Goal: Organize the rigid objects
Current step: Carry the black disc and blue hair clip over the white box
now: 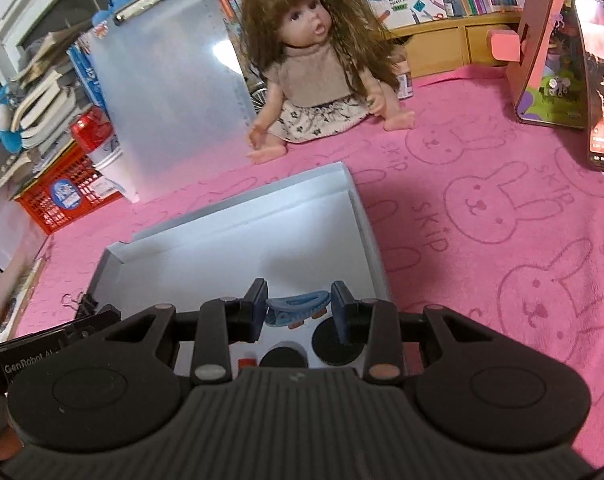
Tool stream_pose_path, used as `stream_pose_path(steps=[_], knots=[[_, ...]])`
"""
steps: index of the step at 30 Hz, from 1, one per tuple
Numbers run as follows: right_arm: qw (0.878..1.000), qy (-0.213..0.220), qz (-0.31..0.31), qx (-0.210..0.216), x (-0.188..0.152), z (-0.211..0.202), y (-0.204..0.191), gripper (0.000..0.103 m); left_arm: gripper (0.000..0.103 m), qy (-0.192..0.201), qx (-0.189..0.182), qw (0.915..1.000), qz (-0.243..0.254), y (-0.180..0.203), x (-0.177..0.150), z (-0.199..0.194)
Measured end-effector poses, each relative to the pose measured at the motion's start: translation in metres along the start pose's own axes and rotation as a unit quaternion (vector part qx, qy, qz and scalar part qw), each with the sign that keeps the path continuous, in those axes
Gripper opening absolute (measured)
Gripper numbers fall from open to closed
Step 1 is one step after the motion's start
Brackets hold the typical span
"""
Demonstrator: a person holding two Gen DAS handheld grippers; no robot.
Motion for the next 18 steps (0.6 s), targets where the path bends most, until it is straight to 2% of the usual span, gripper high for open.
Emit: stream_pose_path(steps=[18], knots=[[0.999, -0.008, -0.037, -0.037, 0.000, 0.022, -0.003, 0.040, 0.030, -0.014, 0.029, 0.9992, 0.023, 0.003, -0.009, 0.030]])
Point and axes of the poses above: each gripper's, at about its wrist camera, not at the fingertips, and z roughly the way its jaws point, y to its right, x to its top, the point moved 5 cm from there along z, roughly the way its jaws point, and after that the axes turned 8 degrees about -y, right-handed, at the moved point
